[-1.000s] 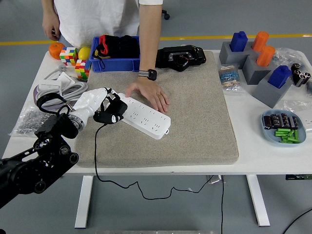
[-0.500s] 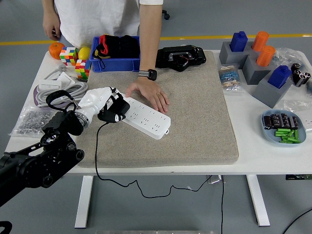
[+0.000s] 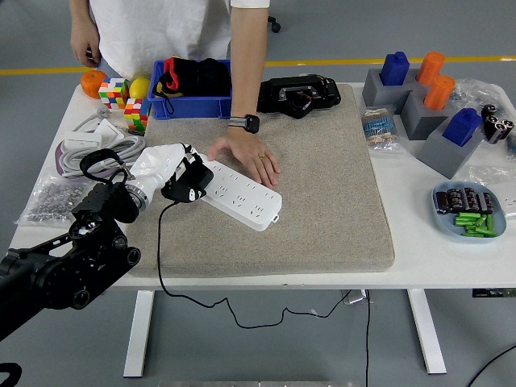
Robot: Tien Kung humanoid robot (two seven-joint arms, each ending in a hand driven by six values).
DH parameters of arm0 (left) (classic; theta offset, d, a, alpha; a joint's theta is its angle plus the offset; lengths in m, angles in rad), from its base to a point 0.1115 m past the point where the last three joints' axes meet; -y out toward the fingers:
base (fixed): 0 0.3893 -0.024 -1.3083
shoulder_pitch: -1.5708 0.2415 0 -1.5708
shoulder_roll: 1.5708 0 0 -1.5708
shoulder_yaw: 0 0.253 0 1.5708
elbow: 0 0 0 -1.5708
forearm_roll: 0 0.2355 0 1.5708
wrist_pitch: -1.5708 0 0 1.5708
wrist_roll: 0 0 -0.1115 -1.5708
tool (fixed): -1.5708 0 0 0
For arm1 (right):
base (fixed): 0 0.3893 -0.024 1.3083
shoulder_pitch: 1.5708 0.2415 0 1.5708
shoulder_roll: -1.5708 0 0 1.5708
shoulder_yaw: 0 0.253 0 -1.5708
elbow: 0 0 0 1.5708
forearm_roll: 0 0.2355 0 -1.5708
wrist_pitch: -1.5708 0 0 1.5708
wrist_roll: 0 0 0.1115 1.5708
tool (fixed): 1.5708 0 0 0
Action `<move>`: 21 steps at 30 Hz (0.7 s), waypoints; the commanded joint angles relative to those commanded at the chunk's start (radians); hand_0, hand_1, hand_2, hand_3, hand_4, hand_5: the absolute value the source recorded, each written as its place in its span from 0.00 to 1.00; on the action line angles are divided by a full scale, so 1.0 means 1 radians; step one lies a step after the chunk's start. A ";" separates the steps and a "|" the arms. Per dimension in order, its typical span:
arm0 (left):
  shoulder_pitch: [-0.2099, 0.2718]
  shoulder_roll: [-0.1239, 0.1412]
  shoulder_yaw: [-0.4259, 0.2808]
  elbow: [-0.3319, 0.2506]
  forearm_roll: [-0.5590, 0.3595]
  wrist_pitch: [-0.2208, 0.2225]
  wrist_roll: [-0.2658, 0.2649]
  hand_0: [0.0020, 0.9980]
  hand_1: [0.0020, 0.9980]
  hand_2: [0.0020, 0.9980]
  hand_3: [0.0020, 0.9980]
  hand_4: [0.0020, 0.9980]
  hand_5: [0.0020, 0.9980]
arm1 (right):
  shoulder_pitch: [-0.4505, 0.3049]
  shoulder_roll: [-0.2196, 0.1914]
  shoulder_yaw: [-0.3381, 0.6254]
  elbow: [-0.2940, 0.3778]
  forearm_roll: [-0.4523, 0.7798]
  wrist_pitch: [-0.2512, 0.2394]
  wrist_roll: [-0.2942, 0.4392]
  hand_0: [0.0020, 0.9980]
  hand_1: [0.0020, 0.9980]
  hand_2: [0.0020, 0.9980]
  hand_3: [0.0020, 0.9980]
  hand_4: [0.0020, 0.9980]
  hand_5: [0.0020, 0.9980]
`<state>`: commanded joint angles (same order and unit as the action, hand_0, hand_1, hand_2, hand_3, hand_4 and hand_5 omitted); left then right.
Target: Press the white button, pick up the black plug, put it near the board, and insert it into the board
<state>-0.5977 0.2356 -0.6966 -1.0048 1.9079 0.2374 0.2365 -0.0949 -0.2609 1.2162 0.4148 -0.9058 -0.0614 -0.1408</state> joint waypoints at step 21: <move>0.012 0.005 0.001 -0.025 -0.018 0.001 -0.012 0.55 0.77 0.71 0.84 1.00 0.15 | 0.000 0.001 -0.003 0.000 0.000 0.000 0.000 0.75 0.72 0.70 0.65 0.72 0.41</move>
<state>-0.5853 0.2408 -0.6955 -1.0297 1.8901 0.2380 0.2249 -0.0953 -0.2598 1.2134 0.4151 -0.9059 -0.0611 -0.1407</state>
